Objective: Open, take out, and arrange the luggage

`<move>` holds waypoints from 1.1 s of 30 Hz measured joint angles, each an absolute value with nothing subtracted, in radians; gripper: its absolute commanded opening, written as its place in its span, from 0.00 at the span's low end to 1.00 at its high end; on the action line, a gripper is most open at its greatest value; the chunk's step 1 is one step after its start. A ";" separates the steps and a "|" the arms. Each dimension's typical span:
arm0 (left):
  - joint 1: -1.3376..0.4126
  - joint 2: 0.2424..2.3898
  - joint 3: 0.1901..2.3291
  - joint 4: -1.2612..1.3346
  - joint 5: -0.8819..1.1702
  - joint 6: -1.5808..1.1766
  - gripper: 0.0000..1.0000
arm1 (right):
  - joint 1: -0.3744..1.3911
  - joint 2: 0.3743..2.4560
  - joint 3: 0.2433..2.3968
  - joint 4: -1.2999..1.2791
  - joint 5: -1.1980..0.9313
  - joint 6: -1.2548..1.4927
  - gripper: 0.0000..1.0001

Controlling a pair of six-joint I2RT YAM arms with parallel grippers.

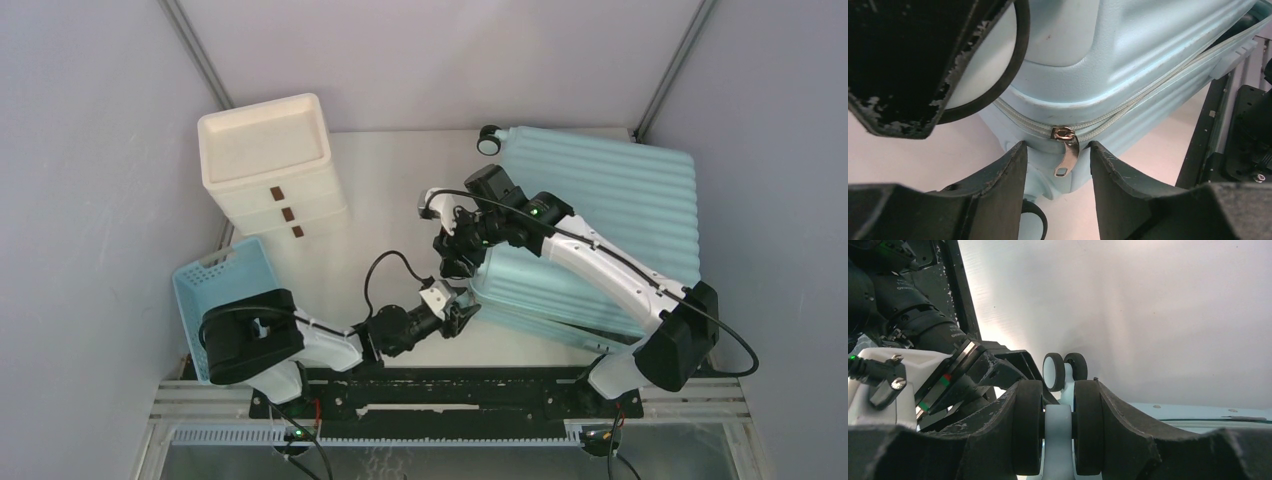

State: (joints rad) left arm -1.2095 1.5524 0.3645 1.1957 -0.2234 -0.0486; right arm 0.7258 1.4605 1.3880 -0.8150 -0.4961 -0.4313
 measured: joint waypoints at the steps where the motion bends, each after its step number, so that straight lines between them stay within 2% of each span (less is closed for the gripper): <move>1: -1.212 1.552 0.367 1.193 -0.227 -0.045 0.47 | 0.726 1.460 1.388 -0.813 -0.494 -0.431 0.00; 5: -1.223 1.552 0.371 1.176 -0.262 -0.031 0.24 | 0.723 1.460 1.384 -0.805 -0.480 -0.427 0.00; 13: -1.234 1.550 0.389 1.118 -0.292 0.010 0.01 | 0.719 1.459 1.371 -0.777 -0.450 -0.424 0.00; 17: -1.235 1.542 0.389 1.108 -0.292 0.017 0.01 | 0.719 1.451 1.360 -0.765 -0.448 -0.424 0.00; 22: -1.235 1.527 0.389 1.090 -0.295 0.015 0.15 | 0.720 1.447 1.353 -0.755 -0.447 -0.424 0.00; 33: -1.234 1.505 0.389 1.066 -0.322 -0.001 0.24 | 0.724 1.440 1.343 -0.744 -0.447 -0.424 0.00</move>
